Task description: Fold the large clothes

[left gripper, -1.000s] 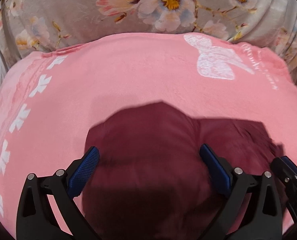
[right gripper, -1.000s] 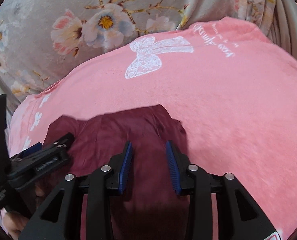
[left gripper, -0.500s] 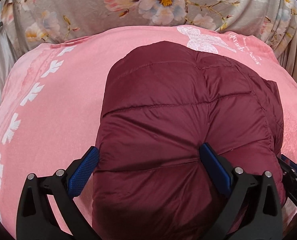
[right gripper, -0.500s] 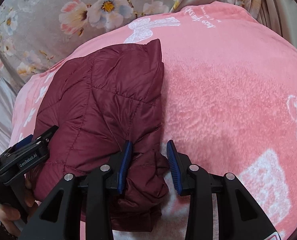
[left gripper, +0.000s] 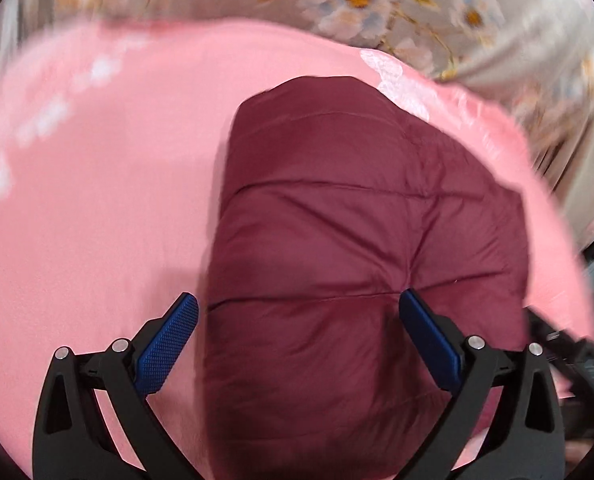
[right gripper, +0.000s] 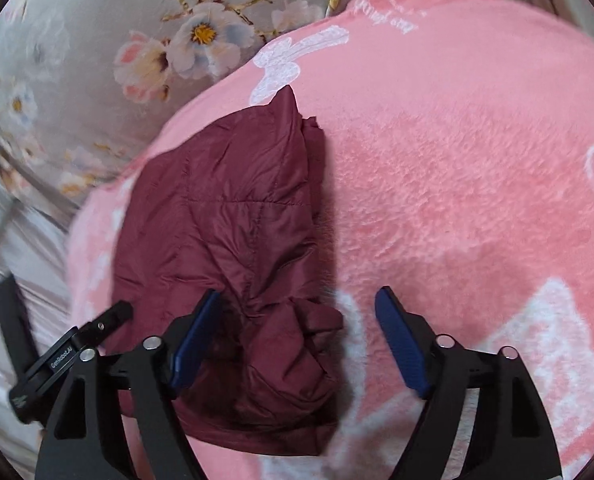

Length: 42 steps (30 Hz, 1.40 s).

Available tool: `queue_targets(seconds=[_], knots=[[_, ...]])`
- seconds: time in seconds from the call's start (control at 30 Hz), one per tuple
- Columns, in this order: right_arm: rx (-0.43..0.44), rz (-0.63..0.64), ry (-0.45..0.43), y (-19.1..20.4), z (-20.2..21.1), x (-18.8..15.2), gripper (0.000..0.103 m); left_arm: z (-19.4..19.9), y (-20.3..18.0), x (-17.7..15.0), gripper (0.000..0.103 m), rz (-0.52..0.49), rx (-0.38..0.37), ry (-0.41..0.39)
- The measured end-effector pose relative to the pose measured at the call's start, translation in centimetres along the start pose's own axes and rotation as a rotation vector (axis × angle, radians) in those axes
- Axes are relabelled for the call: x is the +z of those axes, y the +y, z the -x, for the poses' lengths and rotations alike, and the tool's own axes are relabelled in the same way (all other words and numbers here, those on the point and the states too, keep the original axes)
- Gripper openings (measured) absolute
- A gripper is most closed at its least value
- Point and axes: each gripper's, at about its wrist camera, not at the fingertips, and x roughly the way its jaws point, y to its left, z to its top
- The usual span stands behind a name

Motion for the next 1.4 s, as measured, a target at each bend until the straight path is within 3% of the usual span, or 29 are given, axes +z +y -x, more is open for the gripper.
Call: queue_targets(seconds=[0.13, 0.3, 0.37, 0.4, 0.5, 0.53, 0.63, 0.8, 0.9, 0.97, 1.1, 1.27, 1.4], knots=[[0.069, -0.004, 0.035, 0.9, -1.4, 0.4, 0.084, -2.0, 3.6, 1.0, 0.098, 0.140, -0.152, 0.129], [0.169, -0.012, 0.065, 2.5, -3.7, 0.1, 0.086, -2.3, 2.2, 1.4, 0.098, 0.088, -0.206, 0.128], [0.174, 0.008, 0.072, 3.4, -4.3, 0.0, 0.080, -2.4, 1.1, 1.6, 0.097, 0.065, -0.221, 0.126], [0.178, 0.017, 0.076, 4.0, -4.6, 0.0, 0.069, -2.3, 0.5, 1.7, 0.095, 0.057, -0.208, 0.119], [0.162, 0.067, 0.033, 5.9, -3.6, 0.4, 0.037, -1.1, -1.0, 2.3, 0.075, -0.018, -0.169, 0.066], [0.150, 0.092, 0.012, 6.7, -2.9, 0.6, 0.032, -0.1, -1.6, 2.7, 0.064, -0.060, -0.169, 0.039], [0.125, 0.187, -0.077, 10.4, -0.7, 1.4, 0.028, 2.9, -2.7, 4.2, 0.052, -0.141, -0.221, -0.032], [0.068, 0.422, -0.265, 18.7, 1.5, 1.8, 0.028, 7.6, -3.5, 6.8, 0.051, -0.256, -0.224, -0.197], [0.079, 0.496, -0.324, 22.3, 0.9, 2.7, 0.028, 9.6, -2.5, 8.7, 0.051, -0.319, -0.193, -0.323], [0.105, 0.520, -0.341, 23.9, -0.4, 3.6, 0.028, 9.8, -0.7, 10.7, 0.052, -0.341, -0.176, -0.394], [0.178, 0.523, -0.318, 25.5, -5.3, 5.7, 0.028, 6.9, 3.8, 14.3, 0.052, -0.321, -0.166, -0.432], [0.157, 0.515, -0.234, 26.1, -13.3, 6.4, 0.028, 1.4, 8.9, 16.3, 0.052, -0.308, -0.098, -0.393], [0.112, 0.484, -0.141, 25.2, -19.1, 5.9, 0.028, -3.6, 12.6, 16.4, 0.052, -0.288, -0.060, -0.312]])
